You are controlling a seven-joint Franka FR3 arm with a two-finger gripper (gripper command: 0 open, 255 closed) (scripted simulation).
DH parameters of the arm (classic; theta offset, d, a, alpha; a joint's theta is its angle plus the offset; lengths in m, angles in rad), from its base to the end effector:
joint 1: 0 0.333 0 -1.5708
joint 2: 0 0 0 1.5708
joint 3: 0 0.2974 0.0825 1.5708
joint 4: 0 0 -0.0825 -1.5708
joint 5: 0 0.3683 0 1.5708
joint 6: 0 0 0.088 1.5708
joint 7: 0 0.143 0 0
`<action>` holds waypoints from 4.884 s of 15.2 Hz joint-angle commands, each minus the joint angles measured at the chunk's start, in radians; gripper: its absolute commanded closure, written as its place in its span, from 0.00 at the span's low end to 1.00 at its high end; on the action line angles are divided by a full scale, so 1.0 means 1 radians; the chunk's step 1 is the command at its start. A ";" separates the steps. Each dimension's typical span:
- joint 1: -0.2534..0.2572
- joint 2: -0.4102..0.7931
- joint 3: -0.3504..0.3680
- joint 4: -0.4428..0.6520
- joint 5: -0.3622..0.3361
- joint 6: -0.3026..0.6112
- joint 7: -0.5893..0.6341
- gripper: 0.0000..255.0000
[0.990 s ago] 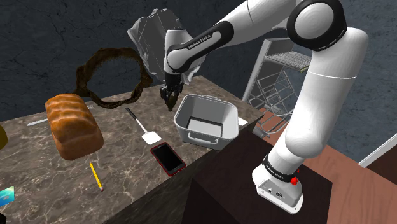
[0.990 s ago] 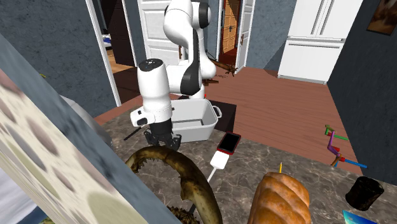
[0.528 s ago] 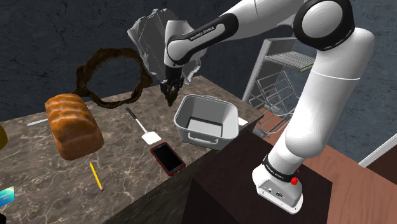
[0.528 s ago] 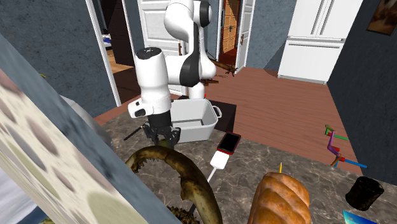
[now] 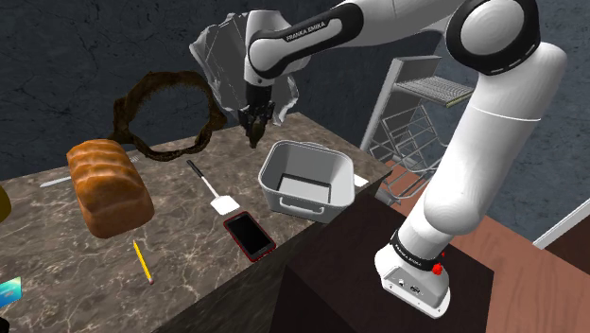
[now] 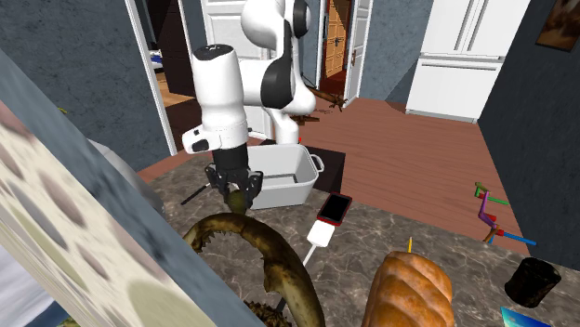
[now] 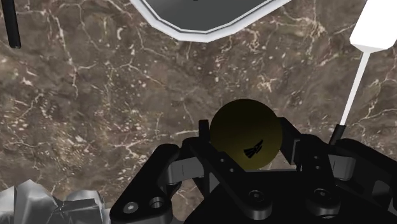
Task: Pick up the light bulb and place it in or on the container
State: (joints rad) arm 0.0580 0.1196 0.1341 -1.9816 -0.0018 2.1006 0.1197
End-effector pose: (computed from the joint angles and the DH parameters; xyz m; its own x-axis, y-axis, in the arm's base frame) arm 0.5545 0.1067 0.3608 0.9974 0.0723 -0.0012 0.0723 -0.9973 -0.0144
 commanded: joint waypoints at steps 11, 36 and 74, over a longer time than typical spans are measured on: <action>-0.001 -0.049 0.000 0.103 0.007 -0.152 -0.003 1.00; 0.018 -0.596 -0.005 -0.263 0.077 -0.329 -0.016 1.00; 0.040 -0.779 0.002 -0.553 0.104 -0.222 -0.017 0.00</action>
State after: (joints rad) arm 0.0981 -0.6477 0.1396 -2.5542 0.1045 1.9108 0.1027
